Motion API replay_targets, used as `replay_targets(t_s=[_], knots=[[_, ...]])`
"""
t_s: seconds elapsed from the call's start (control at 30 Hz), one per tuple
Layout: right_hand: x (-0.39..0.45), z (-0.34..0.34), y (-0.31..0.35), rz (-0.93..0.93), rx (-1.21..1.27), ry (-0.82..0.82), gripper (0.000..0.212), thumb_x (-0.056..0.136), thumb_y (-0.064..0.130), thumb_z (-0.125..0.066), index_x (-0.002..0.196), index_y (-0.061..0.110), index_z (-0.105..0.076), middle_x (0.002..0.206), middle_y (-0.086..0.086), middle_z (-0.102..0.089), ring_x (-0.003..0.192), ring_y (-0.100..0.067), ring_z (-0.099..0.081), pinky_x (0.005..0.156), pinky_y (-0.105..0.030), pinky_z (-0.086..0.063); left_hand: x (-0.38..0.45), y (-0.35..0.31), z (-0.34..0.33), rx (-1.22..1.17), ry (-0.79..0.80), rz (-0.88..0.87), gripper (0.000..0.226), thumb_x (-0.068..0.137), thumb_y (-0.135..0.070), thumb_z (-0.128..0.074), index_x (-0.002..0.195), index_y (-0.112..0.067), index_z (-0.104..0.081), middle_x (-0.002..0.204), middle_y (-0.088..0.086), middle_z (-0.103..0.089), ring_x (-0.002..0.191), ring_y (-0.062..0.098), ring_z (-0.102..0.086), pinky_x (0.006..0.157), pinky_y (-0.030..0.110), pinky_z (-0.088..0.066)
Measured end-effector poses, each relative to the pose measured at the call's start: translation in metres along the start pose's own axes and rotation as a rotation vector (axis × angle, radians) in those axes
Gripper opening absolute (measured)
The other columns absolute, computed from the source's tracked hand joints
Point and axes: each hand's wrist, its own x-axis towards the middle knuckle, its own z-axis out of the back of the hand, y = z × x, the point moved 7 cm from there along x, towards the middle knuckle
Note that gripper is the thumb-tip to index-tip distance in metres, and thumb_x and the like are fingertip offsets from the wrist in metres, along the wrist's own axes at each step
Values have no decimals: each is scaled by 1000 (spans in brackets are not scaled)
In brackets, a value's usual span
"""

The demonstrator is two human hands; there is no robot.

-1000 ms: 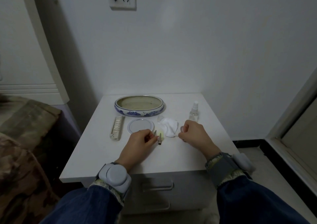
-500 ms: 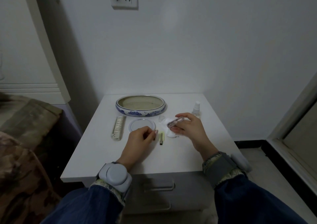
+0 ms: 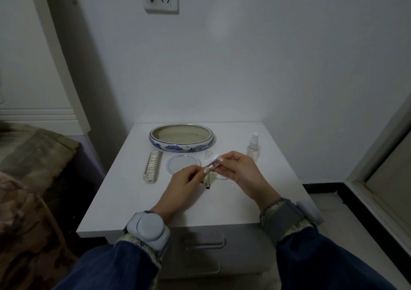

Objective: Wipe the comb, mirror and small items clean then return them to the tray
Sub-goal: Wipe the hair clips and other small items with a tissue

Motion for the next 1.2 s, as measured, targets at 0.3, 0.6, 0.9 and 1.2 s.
replay_targets(t_s=[0.3, 0.6, 0.9, 1.2], knots=[[0, 0, -1, -30, -22, -5, 6, 87, 2, -58, 89, -2, -61, 81, -14, -67, 69, -16, -69, 65, -20, -55, -3, -2, -4, 5, 49, -18, 39, 101, -26, -34, 65, -16, -46, 64, -4, -48, 59, 0, -43, 62, 14, -34], [-24, 57, 47, 557, -409, -804, 20, 84, 19, -67, 95, 15, -51, 84, 1, -49, 74, -10, -46, 72, -22, -40, 1, 6, 3, -50, -31, -16, 36, 101, -21, -34, 80, -9, -60, 73, -3, -56, 65, -5, -49, 65, 8, -37], [6, 63, 14, 266, -475, -622, 60, 86, 13, -64, 138, 14, -34, 133, -11, -48, 118, -23, -48, 93, -30, -40, -1, 6, 7, -12, -45, -23, 37, 101, -22, -33, 72, -13, -53, 68, -5, -51, 63, -4, -48, 63, 10, -37], [2, 60, 15, 254, -449, -603, 45, 93, 10, -52, 135, 14, -38, 116, -6, -54, 103, -20, -53, 81, -25, -39, 0, 8, 8, -13, -72, 7, 38, 102, -23, -31, 69, -16, -48, 66, -3, -49, 59, 1, -45, 62, 13, -36]])
